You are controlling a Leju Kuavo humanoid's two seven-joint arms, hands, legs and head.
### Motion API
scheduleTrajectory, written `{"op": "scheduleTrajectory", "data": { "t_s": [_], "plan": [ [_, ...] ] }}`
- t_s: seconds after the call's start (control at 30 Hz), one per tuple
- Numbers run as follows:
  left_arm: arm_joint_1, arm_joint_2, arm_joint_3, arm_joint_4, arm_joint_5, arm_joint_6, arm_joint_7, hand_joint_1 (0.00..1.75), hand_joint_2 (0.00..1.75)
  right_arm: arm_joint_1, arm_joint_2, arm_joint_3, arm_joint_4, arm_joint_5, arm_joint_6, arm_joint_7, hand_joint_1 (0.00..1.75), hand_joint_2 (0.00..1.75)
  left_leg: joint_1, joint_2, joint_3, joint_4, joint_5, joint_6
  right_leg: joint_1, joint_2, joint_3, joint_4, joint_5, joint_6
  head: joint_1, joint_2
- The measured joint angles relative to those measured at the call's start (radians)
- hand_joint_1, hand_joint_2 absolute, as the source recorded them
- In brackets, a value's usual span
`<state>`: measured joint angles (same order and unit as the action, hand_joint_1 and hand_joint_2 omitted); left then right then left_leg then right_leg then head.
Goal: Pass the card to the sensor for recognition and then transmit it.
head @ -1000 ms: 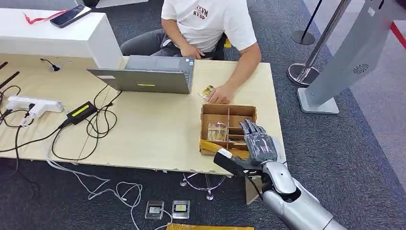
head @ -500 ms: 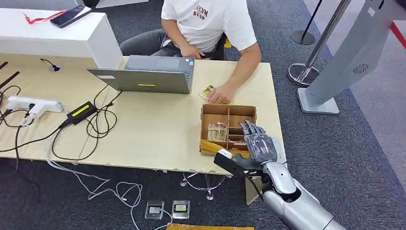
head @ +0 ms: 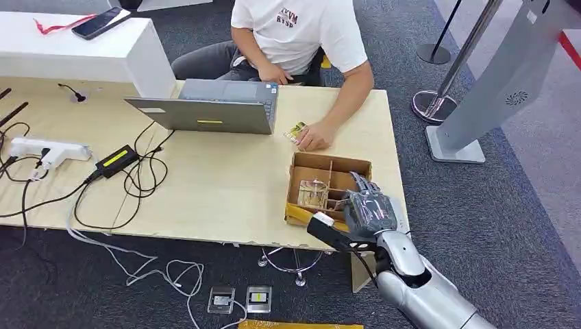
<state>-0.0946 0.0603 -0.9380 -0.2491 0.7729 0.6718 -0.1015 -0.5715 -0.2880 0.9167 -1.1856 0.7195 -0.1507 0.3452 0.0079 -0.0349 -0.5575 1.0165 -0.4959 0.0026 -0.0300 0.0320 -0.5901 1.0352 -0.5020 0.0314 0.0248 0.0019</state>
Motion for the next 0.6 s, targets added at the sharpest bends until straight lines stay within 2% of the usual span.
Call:
{"op": "scheduleTrajectory", "data": {
  "t_s": [0.6],
  "plan": [
    [0.000, -0.009, 0.000, 0.000, -0.004, 0.000, -0.014, 0.00, 1.75, 0.000, 0.009, -0.008, 0.023, 0.003, -0.058, -0.024, 1.75, 1.75, 0.000, 0.000, 0.000, 0.000, 0.000, 0.000, 0.000, 0.000, 0.000, 0.000, 0.000, 0.000, 0.000, 0.000]
  ]
}}
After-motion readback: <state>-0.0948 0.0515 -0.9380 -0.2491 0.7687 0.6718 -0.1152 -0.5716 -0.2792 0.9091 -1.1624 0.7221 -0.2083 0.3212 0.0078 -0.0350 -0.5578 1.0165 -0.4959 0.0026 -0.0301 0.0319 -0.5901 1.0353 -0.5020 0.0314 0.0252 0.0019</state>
